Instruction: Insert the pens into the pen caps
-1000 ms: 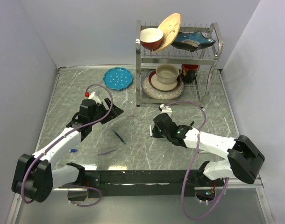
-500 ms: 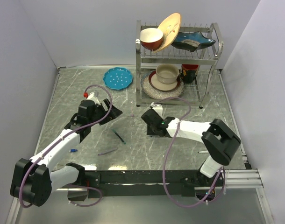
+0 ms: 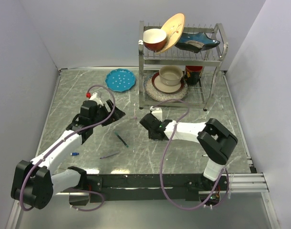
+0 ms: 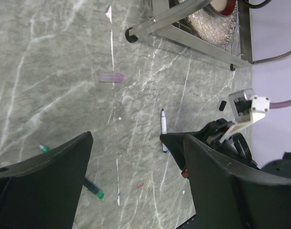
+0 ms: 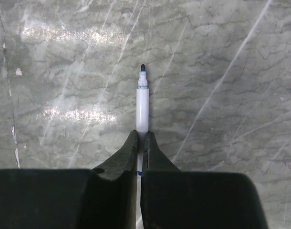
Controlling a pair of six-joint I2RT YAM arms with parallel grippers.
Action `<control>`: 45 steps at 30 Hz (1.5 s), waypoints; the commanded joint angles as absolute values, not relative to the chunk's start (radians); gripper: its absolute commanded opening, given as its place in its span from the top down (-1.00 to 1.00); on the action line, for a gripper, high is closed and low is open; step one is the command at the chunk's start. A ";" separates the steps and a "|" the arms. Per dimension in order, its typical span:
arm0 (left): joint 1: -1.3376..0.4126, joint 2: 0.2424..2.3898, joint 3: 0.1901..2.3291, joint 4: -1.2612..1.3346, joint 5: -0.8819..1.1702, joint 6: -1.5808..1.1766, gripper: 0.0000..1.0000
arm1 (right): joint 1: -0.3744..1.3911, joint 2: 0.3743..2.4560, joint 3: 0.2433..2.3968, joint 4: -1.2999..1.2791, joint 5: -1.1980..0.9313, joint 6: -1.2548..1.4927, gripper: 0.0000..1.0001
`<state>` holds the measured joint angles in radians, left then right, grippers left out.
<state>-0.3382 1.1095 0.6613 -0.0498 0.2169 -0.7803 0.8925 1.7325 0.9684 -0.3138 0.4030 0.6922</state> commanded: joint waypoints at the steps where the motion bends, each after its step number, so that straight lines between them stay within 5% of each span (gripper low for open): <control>1: -0.359 1.155 0.669 0.057 0.264 -0.821 -0.61 | 0.899 1.608 0.882 -0.240 0.374 0.683 1.00; 27: -0.690 1.499 0.808 0.268 0.241 -0.937 -0.40 | 0.936 1.157 0.661 0.037 0.199 0.658 1.00; 30: -0.710 1.522 0.824 0.287 0.256 -0.948 -0.20 | 0.940 1.140 0.657 0.035 0.209 0.661 1.00; 35: -0.733 1.531 0.841 0.299 0.293 -0.960 0.95 | 0.942 1.115 0.647 0.015 0.219 0.669 0.99; 39: -0.733 1.493 0.847 0.304 0.342 -0.945 0.98 | 0.942 1.063 0.603 0.043 0.160 0.681 0.24; 45: -0.733 1.444 0.835 0.342 0.396 -0.896 0.98 | 0.934 0.940 0.505 0.138 0.028 0.710 -0.07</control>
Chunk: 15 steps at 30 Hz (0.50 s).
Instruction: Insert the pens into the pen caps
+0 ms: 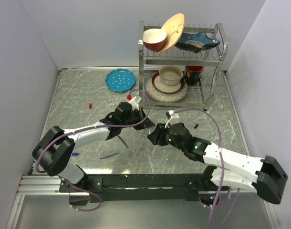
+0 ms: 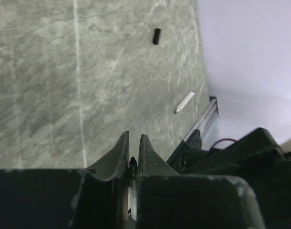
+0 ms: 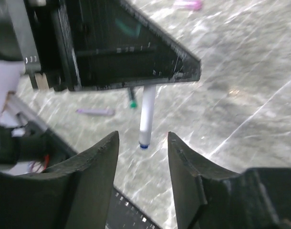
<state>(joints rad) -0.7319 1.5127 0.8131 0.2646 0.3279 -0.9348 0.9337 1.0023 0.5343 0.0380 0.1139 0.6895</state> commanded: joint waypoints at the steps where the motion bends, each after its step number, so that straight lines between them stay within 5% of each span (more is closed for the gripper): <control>1: -0.733 1.439 0.827 0.362 0.428 -0.903 0.98 | 0.933 0.927 0.499 0.143 0.017 0.713 -0.07; 15: -0.736 1.379 0.724 0.606 0.586 -0.963 0.98 | 0.882 0.928 0.482 0.231 -0.092 0.788 0.14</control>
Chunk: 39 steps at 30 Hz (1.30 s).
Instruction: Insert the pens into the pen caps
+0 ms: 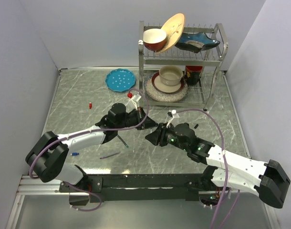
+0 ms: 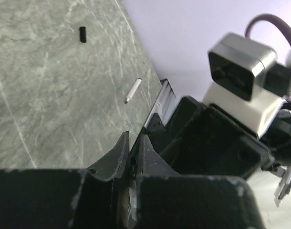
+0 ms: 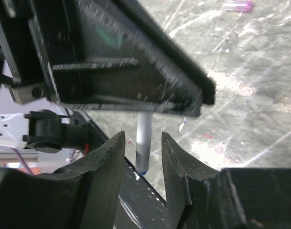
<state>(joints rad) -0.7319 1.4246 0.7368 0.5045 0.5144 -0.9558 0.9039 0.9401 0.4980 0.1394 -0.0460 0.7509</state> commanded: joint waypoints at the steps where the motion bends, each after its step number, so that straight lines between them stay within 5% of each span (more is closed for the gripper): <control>1: -0.736 1.374 0.718 0.630 0.594 -0.968 0.98 | 0.874 0.925 0.477 0.242 -0.104 0.790 0.15; 6: -0.736 1.362 0.673 0.725 0.623 -1.011 0.98 | 0.859 0.939 0.468 0.287 -0.130 0.801 0.39; 12: -0.742 1.368 0.638 0.830 0.637 -1.051 0.98 | 0.833 0.953 0.431 0.396 -0.198 0.845 1.00; 13: -0.742 1.364 0.646 0.813 0.624 -1.048 0.88 | 0.831 0.948 0.426 0.399 -0.198 0.848 1.00; 14: -0.742 1.352 0.656 0.734 0.609 -1.042 0.31 | 0.828 0.942 0.422 0.394 -0.186 0.848 1.00; 17: -0.742 1.316 0.733 0.522 0.476 -0.980 -0.62 | 0.828 0.911 0.417 0.361 -0.164 0.828 1.00; 20: -0.742 1.298 0.823 0.255 0.314 -0.972 -0.81 | 0.828 0.884 0.411 0.316 -0.137 0.808 1.00; 24: -0.698 1.281 0.914 -0.013 0.112 -1.096 -0.82 | 0.827 0.845 0.383 0.304 -0.094 0.799 1.00; 31: -0.414 1.137 0.795 -0.214 0.098 -1.311 -0.81 | 0.828 0.799 0.385 0.245 -0.032 0.764 1.00; 36: -0.359 0.999 0.825 -0.611 -0.355 -1.501 -0.65 | 0.833 0.767 0.394 0.209 -0.005 0.744 1.00; 39: -0.302 0.928 0.810 -0.735 -0.399 -1.563 -0.63 | 0.841 0.753 0.396 0.204 -0.002 0.742 1.00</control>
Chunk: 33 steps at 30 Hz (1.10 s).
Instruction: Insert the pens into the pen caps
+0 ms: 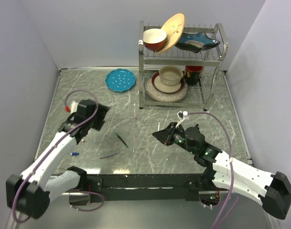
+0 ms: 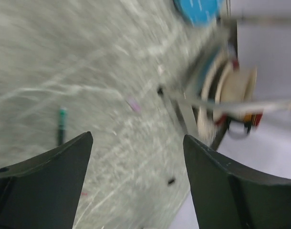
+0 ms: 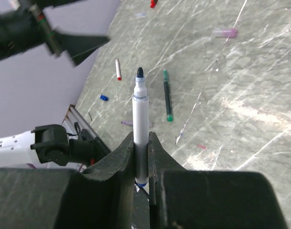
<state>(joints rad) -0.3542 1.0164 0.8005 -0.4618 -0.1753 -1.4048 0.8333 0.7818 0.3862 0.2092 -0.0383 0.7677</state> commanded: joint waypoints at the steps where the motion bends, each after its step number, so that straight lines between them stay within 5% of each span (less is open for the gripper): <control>1: -0.282 0.905 0.808 -0.750 -0.413 -1.562 -0.64 | 0.842 0.753 0.397 0.201 -0.002 0.739 1.00; 8: -0.244 0.870 0.796 -1.075 -0.535 -1.814 -0.48 | 0.853 0.758 0.400 0.193 0.023 0.738 1.00; 14: -0.134 0.902 0.761 -1.080 -0.502 -1.734 -0.32 | 0.851 0.773 0.403 0.196 0.025 0.742 1.00; 15: -0.114 0.911 0.747 -1.069 -0.485 -1.714 -0.22 | 0.853 0.776 0.403 0.198 0.025 0.744 1.00; 19: -0.003 0.953 0.709 -1.080 -0.440 -1.687 0.81 | 0.851 0.790 0.422 0.177 0.034 0.736 1.00; 21: 0.034 0.953 0.687 -1.092 -0.466 -1.697 0.98 | 0.851 0.792 0.426 0.166 0.044 0.733 1.00; 31: 0.140 1.058 0.667 -1.084 -0.649 -1.672 0.97 | 0.851 0.807 0.442 0.141 0.060 0.721 1.00; 33: 0.143 1.094 0.690 -1.138 -0.628 -1.715 0.74 | 0.850 0.811 0.449 0.130 0.063 0.716 1.00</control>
<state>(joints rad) 0.1349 1.0416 0.6411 -1.0412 -0.5369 -1.6627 0.8463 0.8032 0.3931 0.1371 0.0307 0.7399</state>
